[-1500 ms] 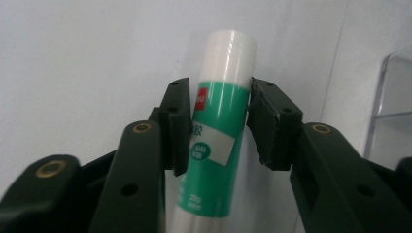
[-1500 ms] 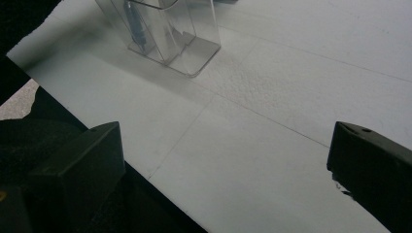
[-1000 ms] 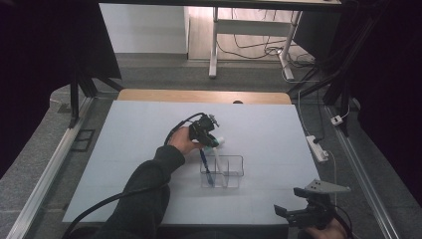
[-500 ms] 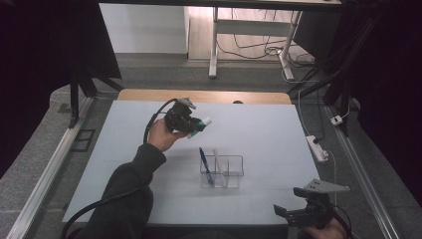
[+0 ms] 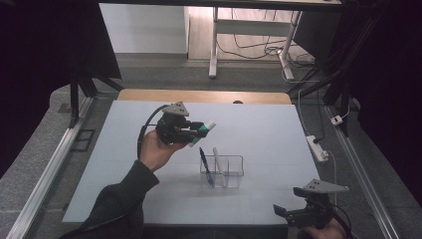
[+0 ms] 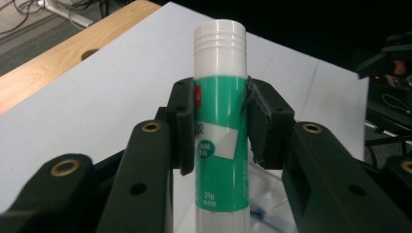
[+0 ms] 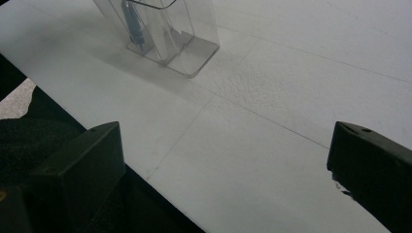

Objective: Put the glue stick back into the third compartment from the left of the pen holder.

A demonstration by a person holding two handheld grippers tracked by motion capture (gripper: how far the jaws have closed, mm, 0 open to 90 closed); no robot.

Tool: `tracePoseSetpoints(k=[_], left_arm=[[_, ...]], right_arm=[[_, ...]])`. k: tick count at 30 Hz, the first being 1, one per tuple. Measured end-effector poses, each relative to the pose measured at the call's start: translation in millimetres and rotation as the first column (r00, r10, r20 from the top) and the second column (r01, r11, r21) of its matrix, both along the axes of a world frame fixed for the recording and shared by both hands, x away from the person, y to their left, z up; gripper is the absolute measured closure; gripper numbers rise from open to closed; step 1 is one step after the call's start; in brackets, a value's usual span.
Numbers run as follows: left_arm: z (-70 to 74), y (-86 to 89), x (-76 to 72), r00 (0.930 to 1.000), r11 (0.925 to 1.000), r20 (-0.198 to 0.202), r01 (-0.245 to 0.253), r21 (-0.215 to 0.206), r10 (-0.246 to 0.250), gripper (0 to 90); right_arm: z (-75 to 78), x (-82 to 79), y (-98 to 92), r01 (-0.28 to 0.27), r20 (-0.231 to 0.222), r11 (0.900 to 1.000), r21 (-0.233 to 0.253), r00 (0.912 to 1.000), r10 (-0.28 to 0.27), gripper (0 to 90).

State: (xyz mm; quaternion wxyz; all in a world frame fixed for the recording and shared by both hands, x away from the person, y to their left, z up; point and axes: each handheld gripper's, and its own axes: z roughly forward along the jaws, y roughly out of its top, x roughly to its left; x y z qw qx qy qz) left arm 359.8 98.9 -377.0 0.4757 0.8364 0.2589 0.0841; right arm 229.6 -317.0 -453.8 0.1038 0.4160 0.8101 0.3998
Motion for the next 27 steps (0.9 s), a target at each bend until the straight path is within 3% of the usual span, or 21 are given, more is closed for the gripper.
tracePoseSetpoints(k=[5, 10, 27], left_arm=[[3.7, -16.8, -19.2, 0.9997, 0.9997, 0.012, 0.024, -0.007, -0.024, 65.7], [-1.4, -35.8, -30.4, 0.9987, 0.9990, 0.022, 0.046, -0.004, -0.045, 65.7], [-26.2, -90.6, -31.9, 0.9940, 0.9932, 0.012, 0.110, -0.039, -0.109, 65.6]], right_arm=[[0.1, 0.2, 0.2, 0.000, 0.000, 1.000, -0.002, 1.0000, 0.000, 0.0], [0.1, 0.2, 0.2, -0.002, 0.001, 1.000, -0.002, 1.0000, 0.002, 0.0], [-0.2, 0.4, 0.6, -0.006, 0.000, 1.000, -0.004, 1.0000, 0.006, 0.0]])
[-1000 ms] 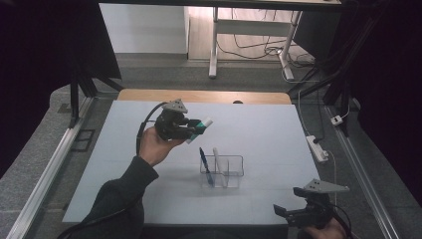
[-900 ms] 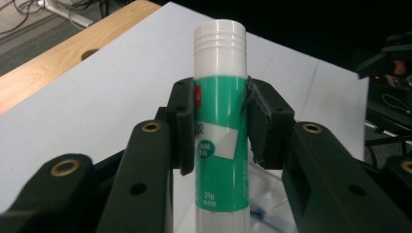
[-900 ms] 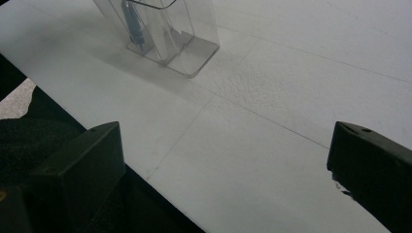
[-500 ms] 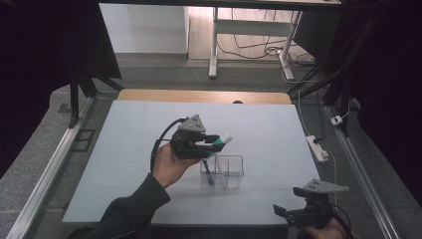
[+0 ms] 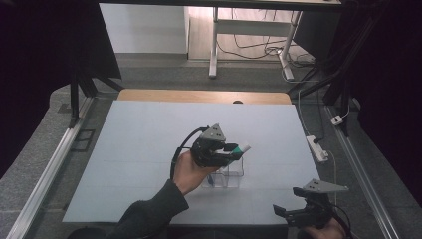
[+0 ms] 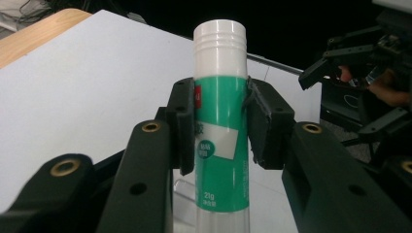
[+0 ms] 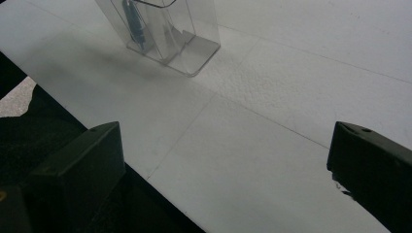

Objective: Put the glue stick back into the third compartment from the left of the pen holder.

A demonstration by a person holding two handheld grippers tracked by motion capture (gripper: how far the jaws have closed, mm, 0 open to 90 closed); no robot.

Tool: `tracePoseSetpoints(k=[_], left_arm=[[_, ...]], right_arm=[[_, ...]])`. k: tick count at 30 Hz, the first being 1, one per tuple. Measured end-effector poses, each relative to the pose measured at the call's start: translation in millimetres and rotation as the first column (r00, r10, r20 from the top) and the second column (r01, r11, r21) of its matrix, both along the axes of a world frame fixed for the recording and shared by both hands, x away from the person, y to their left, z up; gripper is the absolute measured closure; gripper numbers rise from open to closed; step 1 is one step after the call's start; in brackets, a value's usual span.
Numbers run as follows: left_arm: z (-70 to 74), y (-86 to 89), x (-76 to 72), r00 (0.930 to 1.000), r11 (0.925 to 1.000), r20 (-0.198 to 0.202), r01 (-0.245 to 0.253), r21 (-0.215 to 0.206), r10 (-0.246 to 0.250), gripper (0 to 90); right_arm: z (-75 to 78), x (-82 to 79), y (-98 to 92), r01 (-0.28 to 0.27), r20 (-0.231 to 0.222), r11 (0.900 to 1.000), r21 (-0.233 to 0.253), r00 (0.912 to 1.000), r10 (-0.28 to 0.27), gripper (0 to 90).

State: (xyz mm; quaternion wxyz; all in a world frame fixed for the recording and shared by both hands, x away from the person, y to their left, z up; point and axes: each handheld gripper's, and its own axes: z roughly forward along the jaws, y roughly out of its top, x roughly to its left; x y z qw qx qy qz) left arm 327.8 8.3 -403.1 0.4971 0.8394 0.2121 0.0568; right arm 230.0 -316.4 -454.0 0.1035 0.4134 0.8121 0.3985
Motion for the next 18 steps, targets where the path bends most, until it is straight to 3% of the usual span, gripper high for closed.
tracePoseSetpoints(k=[13, 18], left_arm=[[-27.7, -30.3, 6.6, 0.9993, 0.9993, 0.008, 0.037, 0.010, -0.037, 65.6], [-36.4, -34.1, 8.9, 0.9989, 0.9984, 0.019, 0.042, 0.036, -0.043, 65.5]], right_arm=[[0.0, -0.2, 0.0, -0.004, 0.000, 1.000, -0.001, 1.0000, 0.004, 0.0], [-0.1, -0.3, -0.1, -0.005, 0.000, 1.000, -0.001, 1.0000, 0.005, 0.0]])
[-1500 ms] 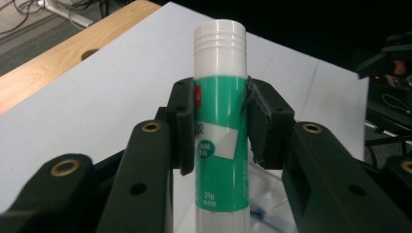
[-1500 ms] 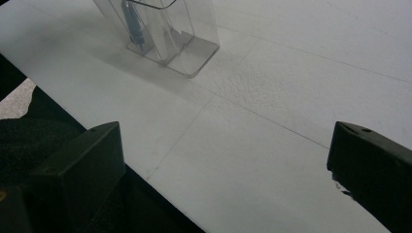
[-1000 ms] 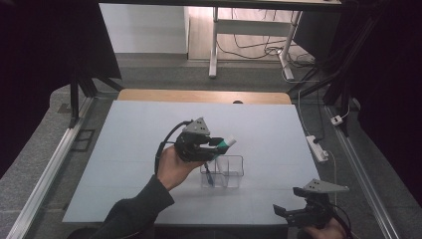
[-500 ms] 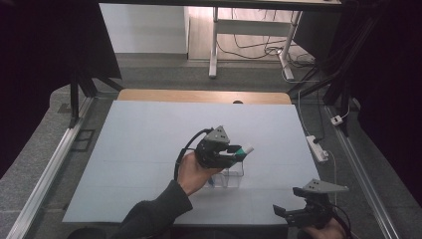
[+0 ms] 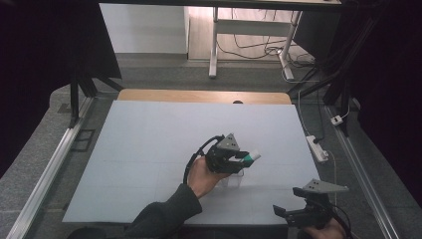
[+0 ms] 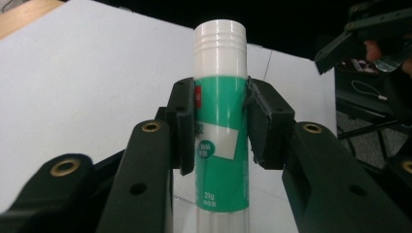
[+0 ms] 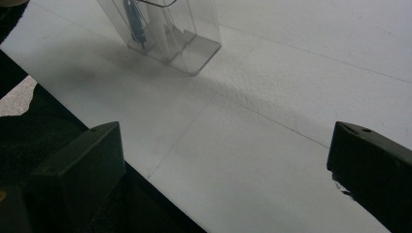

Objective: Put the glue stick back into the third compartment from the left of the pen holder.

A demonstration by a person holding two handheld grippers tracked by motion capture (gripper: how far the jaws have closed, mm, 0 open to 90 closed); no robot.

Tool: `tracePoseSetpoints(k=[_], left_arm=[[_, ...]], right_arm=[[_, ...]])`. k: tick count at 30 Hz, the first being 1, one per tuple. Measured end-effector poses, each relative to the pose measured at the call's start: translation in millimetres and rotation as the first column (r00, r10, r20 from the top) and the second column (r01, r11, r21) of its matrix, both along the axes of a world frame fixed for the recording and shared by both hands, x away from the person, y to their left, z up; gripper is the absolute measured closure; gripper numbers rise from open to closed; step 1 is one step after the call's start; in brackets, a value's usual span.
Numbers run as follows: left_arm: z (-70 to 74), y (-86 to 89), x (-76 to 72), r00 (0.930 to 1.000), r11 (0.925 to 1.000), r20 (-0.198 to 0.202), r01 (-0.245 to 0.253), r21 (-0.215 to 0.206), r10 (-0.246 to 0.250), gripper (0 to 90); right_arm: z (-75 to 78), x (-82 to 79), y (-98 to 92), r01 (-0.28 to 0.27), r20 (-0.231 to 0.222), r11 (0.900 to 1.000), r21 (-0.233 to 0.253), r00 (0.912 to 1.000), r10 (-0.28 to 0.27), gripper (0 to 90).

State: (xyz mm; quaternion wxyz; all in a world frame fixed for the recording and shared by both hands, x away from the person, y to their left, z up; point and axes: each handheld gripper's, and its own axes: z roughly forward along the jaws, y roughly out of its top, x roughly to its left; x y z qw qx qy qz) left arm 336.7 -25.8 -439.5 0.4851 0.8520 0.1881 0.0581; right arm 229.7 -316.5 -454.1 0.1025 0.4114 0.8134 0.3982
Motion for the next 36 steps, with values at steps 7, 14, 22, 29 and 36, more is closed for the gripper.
tracePoseSetpoints(k=[7, 14, 22, 29, 36], left_arm=[[-5.9, -5.1, 2.3, 0.9999, 0.9996, 0.016, 0.003, 0.027, -0.003, 65.5], [-8.5, -7.2, 4.4, 1.0000, 0.9991, -0.007, 0.003, 0.042, -0.003, 65.3], [-9.2, -8.4, 5.3, 0.9998, 0.9994, -0.017, 0.007, 0.035, -0.006, 65.2], [-9.4, -9.5, 5.6, 0.9997, 0.9992, -0.020, 0.012, 0.039, -0.011, 65.3], [-9.7, -8.7, 5.7, 0.9997, 0.9995, -0.024, 0.007, 0.030, -0.007, 65.6]], right_arm=[[0.0, -0.1, 0.3, -0.001, -0.002, 1.000, 0.000, 1.0000, 0.001, 0.0], [0.0, -0.2, 0.3, -0.004, -0.001, 1.000, 0.000, 1.0000, 0.004, 0.0], [-0.1, -0.1, 0.9, -0.007, -0.004, 1.000, -0.005, 1.0000, 0.007, 0.0], [-0.1, 2.0, 3.4, -0.004, -0.009, 1.000, -0.014, 1.0000, 0.004, 0.0], [-0.4, 7.2, 10.2, -0.005, -0.001, 1.000, 0.002, 1.0000, 0.005, 0.0]])
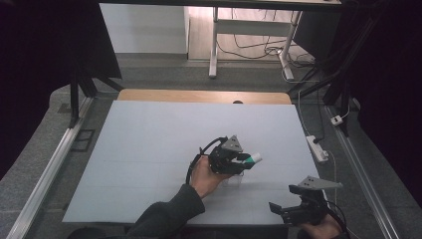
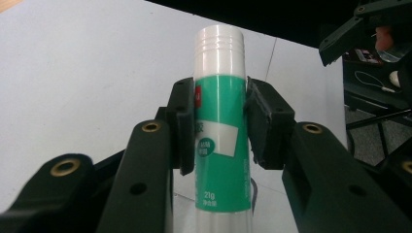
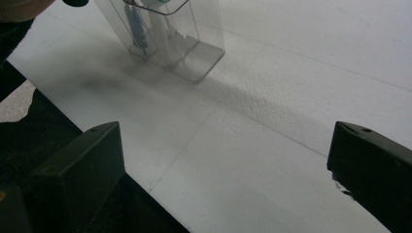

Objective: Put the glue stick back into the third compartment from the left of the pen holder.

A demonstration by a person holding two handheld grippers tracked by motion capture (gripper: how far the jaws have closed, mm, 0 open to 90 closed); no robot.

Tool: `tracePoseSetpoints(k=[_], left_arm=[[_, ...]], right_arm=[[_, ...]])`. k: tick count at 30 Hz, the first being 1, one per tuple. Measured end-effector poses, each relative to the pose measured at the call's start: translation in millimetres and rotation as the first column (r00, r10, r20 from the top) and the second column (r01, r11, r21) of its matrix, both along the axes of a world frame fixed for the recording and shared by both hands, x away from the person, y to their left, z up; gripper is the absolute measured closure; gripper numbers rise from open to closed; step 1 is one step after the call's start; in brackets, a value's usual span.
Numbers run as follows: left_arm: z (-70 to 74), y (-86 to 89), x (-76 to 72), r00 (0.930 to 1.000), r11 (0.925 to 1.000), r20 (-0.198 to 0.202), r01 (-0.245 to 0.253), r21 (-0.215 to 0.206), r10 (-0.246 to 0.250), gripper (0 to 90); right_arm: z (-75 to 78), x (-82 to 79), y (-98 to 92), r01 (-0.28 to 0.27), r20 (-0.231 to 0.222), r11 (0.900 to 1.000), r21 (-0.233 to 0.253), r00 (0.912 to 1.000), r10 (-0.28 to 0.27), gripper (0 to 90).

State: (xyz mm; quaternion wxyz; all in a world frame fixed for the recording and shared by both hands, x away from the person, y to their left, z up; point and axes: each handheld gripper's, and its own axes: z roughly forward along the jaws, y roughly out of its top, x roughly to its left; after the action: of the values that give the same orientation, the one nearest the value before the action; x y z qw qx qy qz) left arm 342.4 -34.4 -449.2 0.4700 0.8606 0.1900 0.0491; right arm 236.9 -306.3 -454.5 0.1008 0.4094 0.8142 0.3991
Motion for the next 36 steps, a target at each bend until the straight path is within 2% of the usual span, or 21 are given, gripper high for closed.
tracePoseSetpoints(k=[3, 8, 11, 14, 16, 18, 21, 23, 26, 28, 34, 36], left_arm=[[0.1, 0.4, -0.2, 1.0000, 1.0000, 0.006, 0.005, -0.001, -0.005, 65.6], [0.1, 1.4, -0.7, 0.9999, 0.9999, 0.008, 0.007, -0.015, -0.007, 65.6], [-0.2, 2.3, -1.7, 0.9998, 0.9997, 0.019, 0.007, -0.023, -0.006, 65.6], [-0.2, 3.1, -2.8, 0.9995, 0.9997, 0.030, 0.008, -0.024, -0.007, 65.5], [-0.3, 3.5, -3.7, 0.9993, 0.9995, 0.036, 0.009, -0.032, -0.007, 65.6], [-0.1, 4.0, -4.5, 0.9990, 0.9994, 0.045, 0.008, -0.035, -0.006, 65.6], [0.6, 5.4, -5.5, 0.9983, 0.9991, 0.057, 0.010, -0.041, -0.007, 65.6], [0.8, 6.3, -6.0, 0.9980, 0.9987, 0.062, 0.010, -0.049, -0.007, 65.6], [1.0, 6.4, -6.8, 0.9974, 0.9986, 0.071, 0.010, -0.051, -0.007, 65.6], [1.0, 6.1, -7.1, 0.9971, 0.9988, 0.076, 0.012, -0.048, -0.008, 65.6], [1.0, 5.9, -7.9, 0.9964, 0.9986, 0.084, 0.014, -0.051, -0.010, 65.6], [0.9, 5.5, -8.0, 0.9963, 0.9992, 0.086, 0.011, -0.040, -0.008, 65.6]], right_arm=[[1.2, 2.0, 0.5, 0.006, 0.003, 1.000, 0.004, 1.0000, -0.006, 0.0], [5.6, 10.9, 3.5, 0.023, 0.003, 0.998, 0.063, 0.9997, -0.023, 0.0], [7.6, 20.5, 8.7, 0.038, 0.002, 0.996, 0.077, 0.9993, -0.038, 0.0], [12.3, 35.1, 14.9, 0.053, -0.029, 0.992, 0.119, 0.9984, -0.050, 0.0], [17.2, 46.5, 18.2, 0.063, -0.058, 0.984, 0.165, 0.9968, -0.054, 1.6], [22.4, 58.4, 19.8, 0.091, -0.081, 0.973, 0.214, 0.9939, -0.075, 5.9], [25.5, 75.2, 20.9, 0.108, -0.138, 0.948, 0.299, 0.9880, -0.069, 11.1], [24.7, 84.6, 21.2, 0.129, -0.174, 0.929, 0.346, 0.9821, -0.071, 16.0], [20.9, 95.7, 22.0, 0.141, -0.231, 0.894, 0.426, 0.9720, -0.044, 25.0], [19.2, 100.5, 22.7, 0.150, -0.264, 0.876, 0.458, 0.9642, -0.028, 30.9], [16.5, 108.7, 23.3, 0.165, -0.318, 0.847, 0.505, 0.9481, 0.005, 51.1], [15.5, 109.8, 23.3, 0.167, -0.333, 0.836, 0.522, 0.9428, 0.019, 60.9]])
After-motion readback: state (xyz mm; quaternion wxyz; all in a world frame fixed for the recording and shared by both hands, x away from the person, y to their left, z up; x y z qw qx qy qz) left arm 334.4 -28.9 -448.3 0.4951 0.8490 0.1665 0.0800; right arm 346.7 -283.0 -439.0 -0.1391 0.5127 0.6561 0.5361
